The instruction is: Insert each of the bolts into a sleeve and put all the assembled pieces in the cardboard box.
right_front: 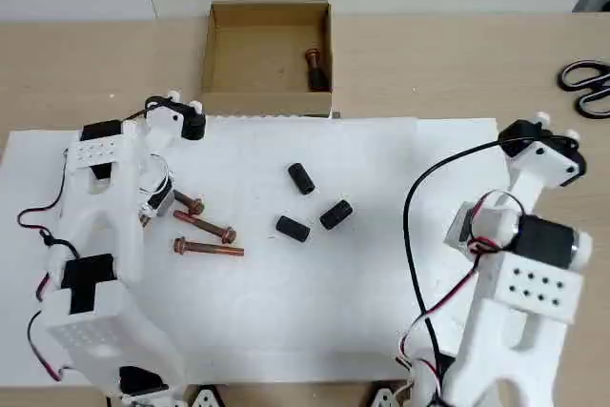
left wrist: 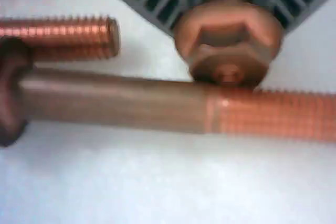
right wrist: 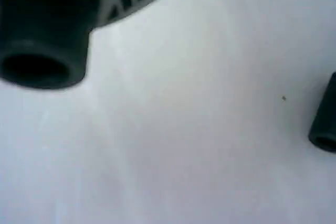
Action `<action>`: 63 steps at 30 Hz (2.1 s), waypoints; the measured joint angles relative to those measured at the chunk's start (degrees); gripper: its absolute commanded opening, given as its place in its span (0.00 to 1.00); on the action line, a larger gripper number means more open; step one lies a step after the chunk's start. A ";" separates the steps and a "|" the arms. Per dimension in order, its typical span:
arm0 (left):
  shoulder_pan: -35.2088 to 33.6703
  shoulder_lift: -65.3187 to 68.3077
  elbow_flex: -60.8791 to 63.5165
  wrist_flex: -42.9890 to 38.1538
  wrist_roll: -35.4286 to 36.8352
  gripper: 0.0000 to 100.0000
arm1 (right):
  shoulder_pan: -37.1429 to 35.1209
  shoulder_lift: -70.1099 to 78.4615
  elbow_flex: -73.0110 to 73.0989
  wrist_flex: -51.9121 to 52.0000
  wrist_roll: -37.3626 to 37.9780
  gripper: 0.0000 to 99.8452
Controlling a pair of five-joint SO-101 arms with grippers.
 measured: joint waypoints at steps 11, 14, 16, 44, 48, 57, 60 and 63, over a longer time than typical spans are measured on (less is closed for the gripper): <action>-0.35 -18.20 0.00 6.07 6.68 0.00 | -8.18 -10.81 0.00 7.74 0.00 0.00; -0.09 -23.47 0.00 6.95 13.98 0.00 | -10.55 -15.12 0.00 8.00 0.18 0.00; 0.44 -26.64 0.00 7.38 17.76 0.00 | -12.22 -17.93 0.00 8.00 0.18 0.00; 25.32 -74.55 23.56 -13.36 65.05 0.00 | -37.27 -51.25 21.45 -10.20 10.90 0.00; 29.54 -84.40 35.60 -24.18 68.22 0.00 | -42.29 -58.64 29.36 -10.90 11.78 0.00; 37.27 -105.67 53.80 -35.87 70.42 0.00 | -47.47 -59.08 36.75 -19.43 11.96 0.00; 38.86 -110.15 56.62 -35.96 71.38 0.00 | -47.91 -59.08 39.03 -22.59 11.96 0.00; 40.62 -112.62 58.46 -35.96 71.38 0.00 | -50.11 -59.08 39.74 -23.91 11.96 0.00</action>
